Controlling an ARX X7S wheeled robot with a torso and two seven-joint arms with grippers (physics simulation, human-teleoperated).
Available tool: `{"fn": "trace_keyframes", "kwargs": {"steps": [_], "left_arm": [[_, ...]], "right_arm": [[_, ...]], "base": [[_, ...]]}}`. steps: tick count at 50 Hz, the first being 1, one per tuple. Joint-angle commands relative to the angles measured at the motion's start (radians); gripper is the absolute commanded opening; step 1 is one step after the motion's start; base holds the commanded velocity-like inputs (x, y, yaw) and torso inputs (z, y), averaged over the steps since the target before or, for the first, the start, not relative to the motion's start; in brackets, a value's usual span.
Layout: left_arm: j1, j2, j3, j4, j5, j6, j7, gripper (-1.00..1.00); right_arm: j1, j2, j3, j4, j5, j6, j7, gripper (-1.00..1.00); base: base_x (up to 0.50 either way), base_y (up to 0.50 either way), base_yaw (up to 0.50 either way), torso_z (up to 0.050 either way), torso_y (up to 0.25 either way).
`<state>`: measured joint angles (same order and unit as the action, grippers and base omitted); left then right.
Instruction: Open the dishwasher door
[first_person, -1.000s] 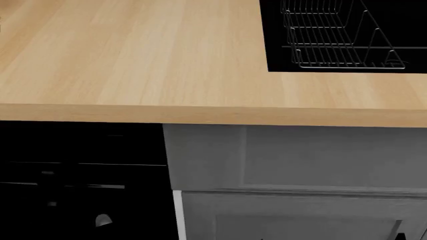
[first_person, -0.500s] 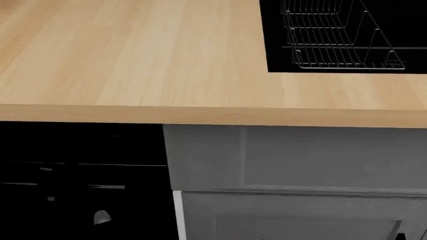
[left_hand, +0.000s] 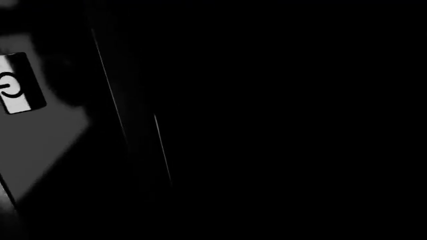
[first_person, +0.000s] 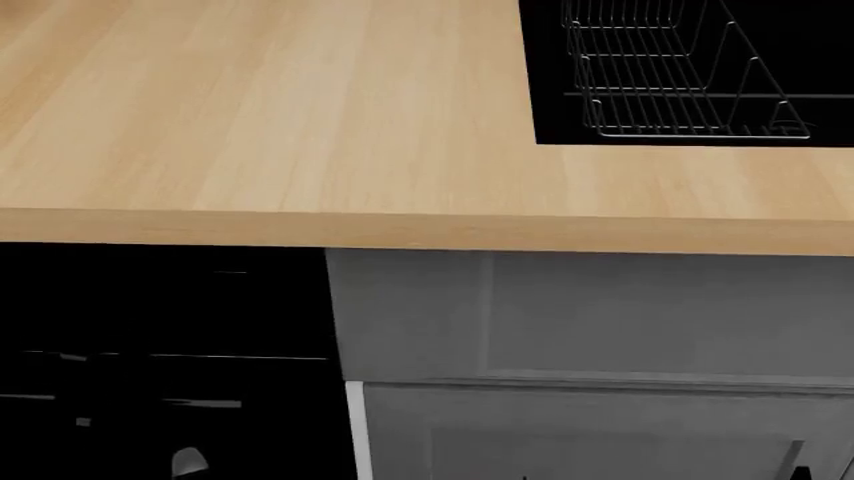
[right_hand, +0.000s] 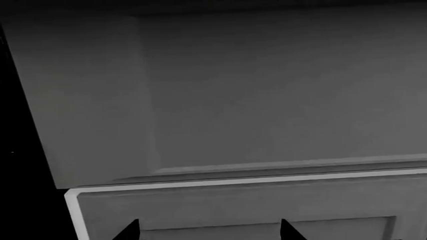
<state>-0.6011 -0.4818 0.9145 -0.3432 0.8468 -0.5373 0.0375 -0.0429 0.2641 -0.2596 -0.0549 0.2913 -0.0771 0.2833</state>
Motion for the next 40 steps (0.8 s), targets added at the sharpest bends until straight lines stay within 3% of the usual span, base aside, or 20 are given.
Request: {"fn": "trace_keyframes", "kwargs": {"steps": [1, 24, 40], "left_arm": [[0.105, -0.048, 0.061, 0.179, -0.155, -0.077, 0.055, -1.0], [0.381, -0.163, 0.056, 0.602, -0.065, -0.287, 0.079, -1.0], [0.513, -0.181, 0.041, 0.691, -0.058, -0.329, 0.007, -1.0]], "right_arm": [[0.001, 0.002, -0.005, -0.004, 0.004, 0.0, 0.003, 1.0], [-0.011, 0.008, -0.017, -0.011, 0.006, -0.012, 0.007, 1.0], [-0.005, 0.012, -0.027, -0.023, 0.006, -0.005, 0.013, 1.0]], "base": [[0.0, 0.0, -0.01, 0.0, 0.0], [0.0, 0.0, 0.0, 0.0, 0.0], [0.0, 0.0, 0.0, 0.0, 0.0]]}}
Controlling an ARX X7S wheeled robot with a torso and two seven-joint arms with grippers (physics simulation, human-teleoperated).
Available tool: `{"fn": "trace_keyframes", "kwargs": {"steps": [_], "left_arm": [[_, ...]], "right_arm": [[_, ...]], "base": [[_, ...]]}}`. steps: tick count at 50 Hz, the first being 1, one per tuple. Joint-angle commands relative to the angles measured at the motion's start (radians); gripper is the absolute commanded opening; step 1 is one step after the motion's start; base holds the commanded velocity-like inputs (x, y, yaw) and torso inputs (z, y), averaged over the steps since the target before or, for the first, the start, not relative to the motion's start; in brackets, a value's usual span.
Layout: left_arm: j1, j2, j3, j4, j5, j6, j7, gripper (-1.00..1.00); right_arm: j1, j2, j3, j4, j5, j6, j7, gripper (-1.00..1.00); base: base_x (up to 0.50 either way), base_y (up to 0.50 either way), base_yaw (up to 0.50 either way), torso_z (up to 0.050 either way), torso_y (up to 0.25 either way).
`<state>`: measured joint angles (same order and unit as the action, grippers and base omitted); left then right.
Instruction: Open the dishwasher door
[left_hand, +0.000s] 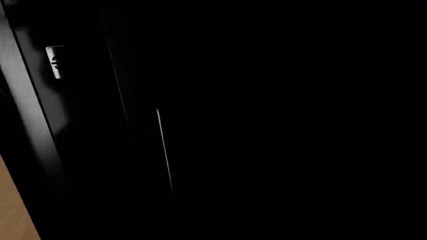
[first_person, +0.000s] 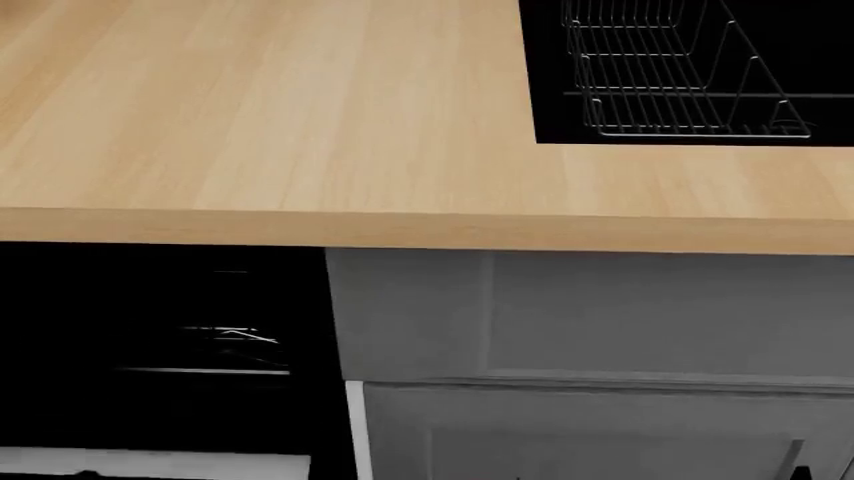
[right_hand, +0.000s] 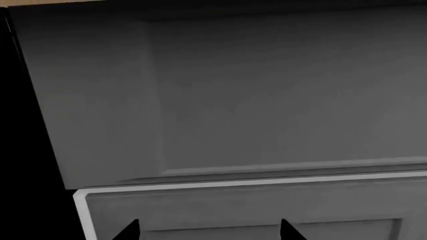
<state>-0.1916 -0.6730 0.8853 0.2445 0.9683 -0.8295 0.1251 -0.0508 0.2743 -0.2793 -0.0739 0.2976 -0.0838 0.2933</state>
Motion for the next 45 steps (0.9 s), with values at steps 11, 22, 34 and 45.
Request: {"fn": "trace_keyframes", "kwargs": {"steps": [11, 22, 34, 45], "left_arm": [[0.214, 0.004, 0.09, 0.157, -0.158, -0.069, -0.126, -1.0], [0.323, 0.002, 0.084, 0.196, -0.166, -0.086, -0.194, -1.0], [0.454, -0.01, 0.083, 0.292, -0.156, -0.145, -0.227, -1.0], [0.556, -0.019, 0.069, 0.324, -0.201, -0.142, -0.272, -1.0]], "right_arm": [[0.002, 0.005, -0.007, -0.005, 0.008, -0.002, 0.004, 1.0], [0.001, 0.005, -0.012, -0.008, 0.009, -0.005, 0.008, 1.0], [-0.002, 0.008, -0.021, -0.012, 0.007, -0.007, 0.011, 1.0], [-0.002, 0.01, -0.026, -0.01, 0.008, -0.011, 0.012, 1.0]], "base": [[0.0, 0.0, 0.0, 0.0, 0.0], [0.0, 0.0, 0.0, 0.002, 0.0], [0.0, 0.0, 0.0, 0.001, 0.0], [0.0, 0.0, 0.0, 0.001, 0.0]]}}
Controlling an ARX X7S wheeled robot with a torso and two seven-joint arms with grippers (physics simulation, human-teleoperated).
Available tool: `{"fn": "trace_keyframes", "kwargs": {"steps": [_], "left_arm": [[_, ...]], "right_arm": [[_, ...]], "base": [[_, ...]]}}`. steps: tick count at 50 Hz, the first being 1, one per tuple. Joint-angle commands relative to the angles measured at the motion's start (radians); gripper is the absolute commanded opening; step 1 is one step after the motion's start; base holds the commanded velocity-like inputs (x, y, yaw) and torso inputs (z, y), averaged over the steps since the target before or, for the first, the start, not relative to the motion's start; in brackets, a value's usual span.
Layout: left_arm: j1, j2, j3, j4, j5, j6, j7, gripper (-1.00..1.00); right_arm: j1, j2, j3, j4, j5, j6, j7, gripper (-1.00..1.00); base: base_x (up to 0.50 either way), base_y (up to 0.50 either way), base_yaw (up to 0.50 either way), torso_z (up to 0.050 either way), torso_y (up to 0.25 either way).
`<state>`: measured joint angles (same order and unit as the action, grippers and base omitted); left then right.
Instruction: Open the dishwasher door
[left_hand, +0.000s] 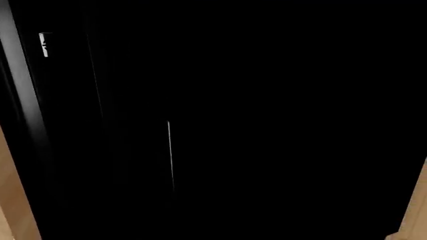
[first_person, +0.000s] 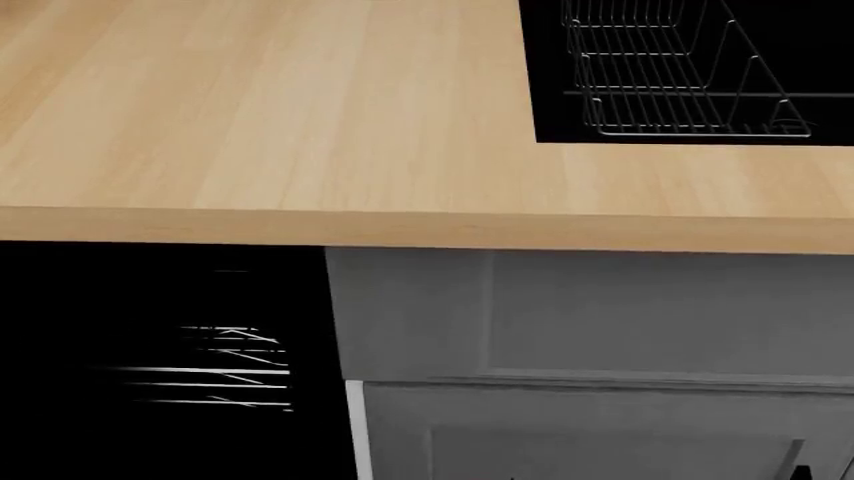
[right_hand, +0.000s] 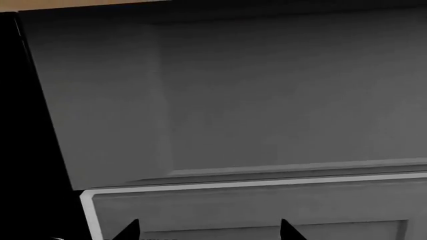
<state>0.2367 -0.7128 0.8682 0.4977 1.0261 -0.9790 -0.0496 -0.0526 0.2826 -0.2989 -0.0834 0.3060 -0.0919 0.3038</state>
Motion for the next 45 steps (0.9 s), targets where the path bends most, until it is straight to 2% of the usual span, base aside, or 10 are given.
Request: {"fn": "trace_keyframes", "kwargs": {"steps": [1, 26, 45], "left_arm": [[0.138, 0.021, 0.081, 0.074, -0.277, 0.016, -0.1, -1.0], [0.296, -0.003, 0.027, 0.124, -0.427, 0.081, -0.159, -1.0], [0.327, 0.015, -0.004, 0.01, -0.598, 0.238, -0.18, -1.0]], "right_arm": [[-0.001, 0.002, -0.007, -0.002, 0.0, -0.002, 0.002, 1.0], [0.003, 0.011, -0.022, -0.031, -0.005, 0.014, 0.015, 1.0], [0.006, 0.012, -0.036, -0.033, -0.01, 0.015, 0.02, 1.0]], "base": [[0.0, 0.0, 0.0, 0.0, 0.0], [0.0, 0.0, 0.0, 0.0, 0.0], [0.0, 0.0, 0.0, 0.001, 0.0]]}}
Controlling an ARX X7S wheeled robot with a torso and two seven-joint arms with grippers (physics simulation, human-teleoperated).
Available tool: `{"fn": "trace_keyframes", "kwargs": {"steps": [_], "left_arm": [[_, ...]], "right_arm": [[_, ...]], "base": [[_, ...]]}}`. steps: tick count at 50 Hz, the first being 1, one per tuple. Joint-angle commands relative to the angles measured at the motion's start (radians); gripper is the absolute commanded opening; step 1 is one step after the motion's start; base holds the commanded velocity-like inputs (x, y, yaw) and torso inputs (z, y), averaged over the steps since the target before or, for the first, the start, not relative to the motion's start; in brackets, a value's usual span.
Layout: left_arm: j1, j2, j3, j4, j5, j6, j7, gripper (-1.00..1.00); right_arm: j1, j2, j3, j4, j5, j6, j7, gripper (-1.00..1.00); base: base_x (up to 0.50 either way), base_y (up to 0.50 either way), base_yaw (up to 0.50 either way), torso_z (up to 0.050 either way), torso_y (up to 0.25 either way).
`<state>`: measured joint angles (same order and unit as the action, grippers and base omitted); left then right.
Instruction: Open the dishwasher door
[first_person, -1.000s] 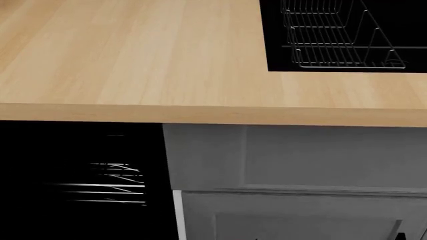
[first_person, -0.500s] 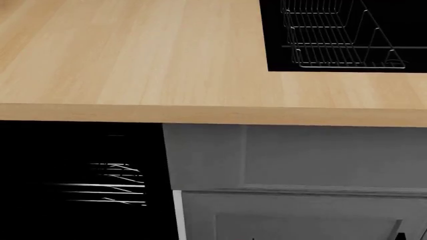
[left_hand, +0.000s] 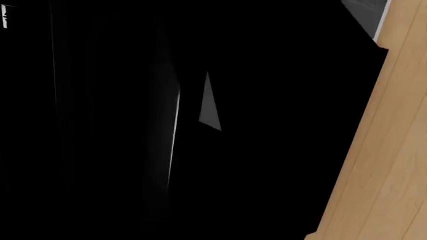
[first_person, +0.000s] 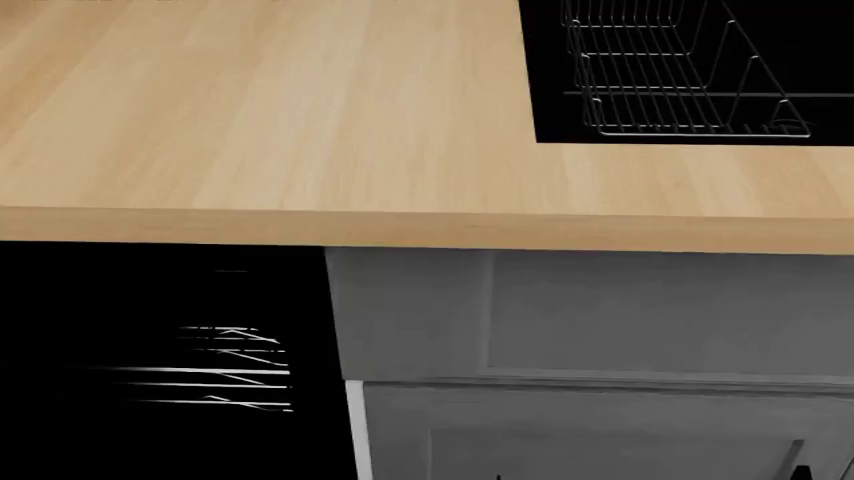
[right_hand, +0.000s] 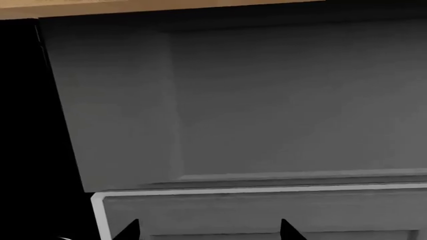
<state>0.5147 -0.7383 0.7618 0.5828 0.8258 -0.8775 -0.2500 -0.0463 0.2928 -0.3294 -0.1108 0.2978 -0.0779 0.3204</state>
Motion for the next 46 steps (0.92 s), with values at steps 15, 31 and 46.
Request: {"fn": "trace_keyframes", "kwargs": {"steps": [15, 31, 46], "left_arm": [[0.078, 0.123, 0.164, -0.33, -0.531, 0.347, 0.015, -1.0], [0.096, 0.206, 0.253, -0.546, -0.602, 0.518, 0.041, -1.0], [0.103, 0.224, 0.274, -0.593, -0.628, 0.551, 0.039, -1.0]], "right_arm": [[-0.002, 0.004, -0.007, 0.0, 0.006, -0.008, 0.005, 1.0], [-0.001, 0.007, -0.01, 0.001, 0.01, -0.011, 0.008, 1.0], [0.003, 0.011, -0.011, 0.0, 0.016, -0.013, 0.011, 1.0]], "base": [[0.0, 0.0, -0.01, 0.0, 0.0], [0.0, 0.0, 0.0, -0.003, 0.0], [-0.01, 0.0, 0.0, -0.002, 0.0]]}}
